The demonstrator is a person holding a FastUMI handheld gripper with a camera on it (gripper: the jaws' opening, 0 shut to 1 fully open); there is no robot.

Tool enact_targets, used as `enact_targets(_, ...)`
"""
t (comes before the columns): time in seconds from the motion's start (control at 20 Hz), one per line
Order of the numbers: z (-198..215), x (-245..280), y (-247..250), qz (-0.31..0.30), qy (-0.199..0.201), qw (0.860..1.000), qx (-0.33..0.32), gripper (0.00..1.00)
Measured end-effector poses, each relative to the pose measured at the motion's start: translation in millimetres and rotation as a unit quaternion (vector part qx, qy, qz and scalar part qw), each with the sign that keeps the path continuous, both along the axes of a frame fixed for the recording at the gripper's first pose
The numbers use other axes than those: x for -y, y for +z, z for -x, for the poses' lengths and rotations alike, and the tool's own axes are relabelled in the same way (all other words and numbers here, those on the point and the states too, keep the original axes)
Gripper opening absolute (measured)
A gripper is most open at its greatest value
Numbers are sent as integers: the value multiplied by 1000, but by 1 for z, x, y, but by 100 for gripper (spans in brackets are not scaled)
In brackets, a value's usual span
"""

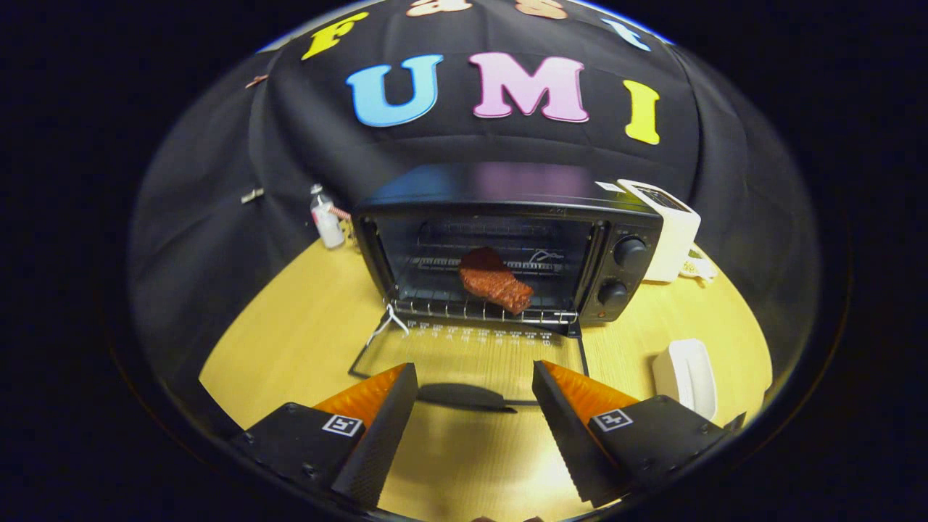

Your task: Open the toaster oven, put the food inside, and close the toaster oven door.

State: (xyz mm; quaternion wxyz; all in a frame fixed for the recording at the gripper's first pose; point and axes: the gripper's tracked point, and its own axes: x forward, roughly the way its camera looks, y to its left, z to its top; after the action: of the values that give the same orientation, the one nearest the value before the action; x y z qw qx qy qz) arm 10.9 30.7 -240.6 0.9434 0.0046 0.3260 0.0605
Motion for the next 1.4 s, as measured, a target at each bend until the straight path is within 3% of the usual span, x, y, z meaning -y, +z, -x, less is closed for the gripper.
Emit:
enact_targets(0.35, 38, -12, -52, 10, -11, 996, -86, 99)
enact_targets(0.7, 21, -5, -92, 42, -43, 991, -116, 98)
enact_targets(0.95, 1, -1, -107, 9, -103, 985, -134, 99)
enact_targets(1.4, 2, -1, -88, 6, -78, 988, -132, 98)
